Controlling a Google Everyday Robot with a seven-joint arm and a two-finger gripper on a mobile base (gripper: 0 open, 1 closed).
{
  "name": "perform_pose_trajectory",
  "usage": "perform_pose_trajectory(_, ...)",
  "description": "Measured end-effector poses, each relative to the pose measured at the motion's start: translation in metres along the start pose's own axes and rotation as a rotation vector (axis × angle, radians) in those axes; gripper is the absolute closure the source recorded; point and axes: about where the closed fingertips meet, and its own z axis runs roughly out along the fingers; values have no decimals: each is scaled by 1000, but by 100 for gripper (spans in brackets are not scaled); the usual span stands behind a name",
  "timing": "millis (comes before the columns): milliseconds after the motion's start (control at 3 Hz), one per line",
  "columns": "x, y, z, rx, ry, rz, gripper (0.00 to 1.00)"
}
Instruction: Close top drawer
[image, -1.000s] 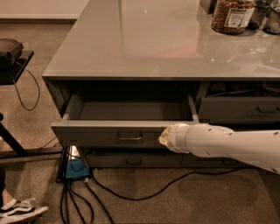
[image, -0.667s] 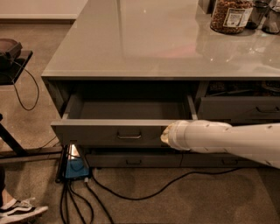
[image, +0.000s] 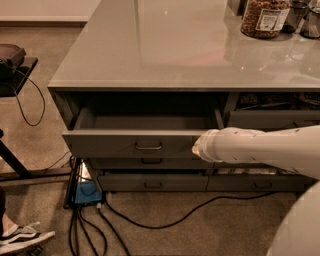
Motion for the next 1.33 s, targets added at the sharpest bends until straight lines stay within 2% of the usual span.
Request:
perform_pose_trajectory(333, 0, 0, 0, 1, 0, 0, 100)
perform_pose_trajectory(1000, -11, -24, 18, 26, 4, -39, 100)
perform_pose_trajectory(1333, -11, -24, 18, 26, 4, -39, 80)
